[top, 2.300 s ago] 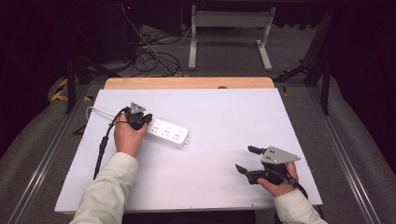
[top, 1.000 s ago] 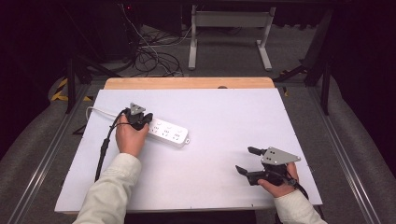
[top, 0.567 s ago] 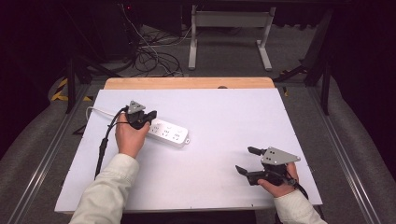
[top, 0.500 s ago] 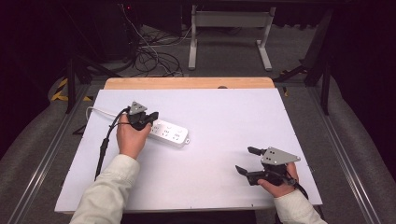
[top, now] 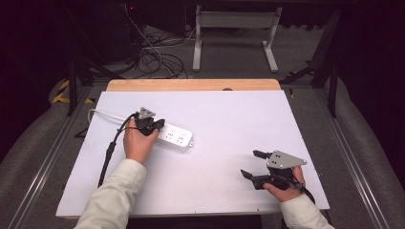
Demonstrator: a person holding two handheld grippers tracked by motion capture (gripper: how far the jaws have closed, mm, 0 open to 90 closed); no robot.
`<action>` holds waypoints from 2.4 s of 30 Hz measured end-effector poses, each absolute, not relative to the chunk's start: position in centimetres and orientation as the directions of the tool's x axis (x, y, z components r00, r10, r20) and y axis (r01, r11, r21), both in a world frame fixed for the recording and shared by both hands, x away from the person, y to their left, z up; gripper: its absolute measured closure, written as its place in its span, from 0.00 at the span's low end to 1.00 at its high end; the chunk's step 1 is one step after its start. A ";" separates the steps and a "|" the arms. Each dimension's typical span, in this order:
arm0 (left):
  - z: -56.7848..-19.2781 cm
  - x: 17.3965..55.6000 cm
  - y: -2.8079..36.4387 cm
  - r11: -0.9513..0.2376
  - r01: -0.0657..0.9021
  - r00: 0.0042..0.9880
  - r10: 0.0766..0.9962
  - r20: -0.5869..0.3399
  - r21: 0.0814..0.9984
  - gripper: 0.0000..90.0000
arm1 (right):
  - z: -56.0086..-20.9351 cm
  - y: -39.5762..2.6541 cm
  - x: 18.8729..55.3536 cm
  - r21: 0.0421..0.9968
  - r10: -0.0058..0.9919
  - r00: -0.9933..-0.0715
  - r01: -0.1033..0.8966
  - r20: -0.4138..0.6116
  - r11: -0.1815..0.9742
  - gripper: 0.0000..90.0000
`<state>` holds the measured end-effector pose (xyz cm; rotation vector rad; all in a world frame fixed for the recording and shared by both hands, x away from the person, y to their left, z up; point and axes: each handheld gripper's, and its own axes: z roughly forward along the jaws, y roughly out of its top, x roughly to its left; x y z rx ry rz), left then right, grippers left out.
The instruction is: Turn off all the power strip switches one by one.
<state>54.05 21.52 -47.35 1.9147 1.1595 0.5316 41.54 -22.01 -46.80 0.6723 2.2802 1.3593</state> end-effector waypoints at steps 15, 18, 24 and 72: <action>-47.3 54.0 21.5 -0.251 0.550 0.482 0.874 -0.057 0.796 1.00 | -46.9 -21.9 41.5 0.889 0.580 -0.809 0.193 -0.095 0.416 0.22; -47.3 54.0 21.6 -0.249 0.554 0.481 0.874 -0.061 0.794 1.00 | -46.8 -21.9 41.5 0.889 0.582 -0.808 0.197 -0.092 0.414 0.22; -47.3 53.9 21.5 -0.266 0.553 0.483 0.874 -0.045 0.789 1.00 | -46.9 -21.8 41.5 0.887 0.578 -0.810 0.195 -0.095 0.419 0.22; -47.3 53.2 18.8 -0.281 0.508 0.591 0.801 -0.092 0.814 1.00 | -46.9 -21.9 41.6 0.890 0.578 -0.811 0.192 -0.093 0.413 0.22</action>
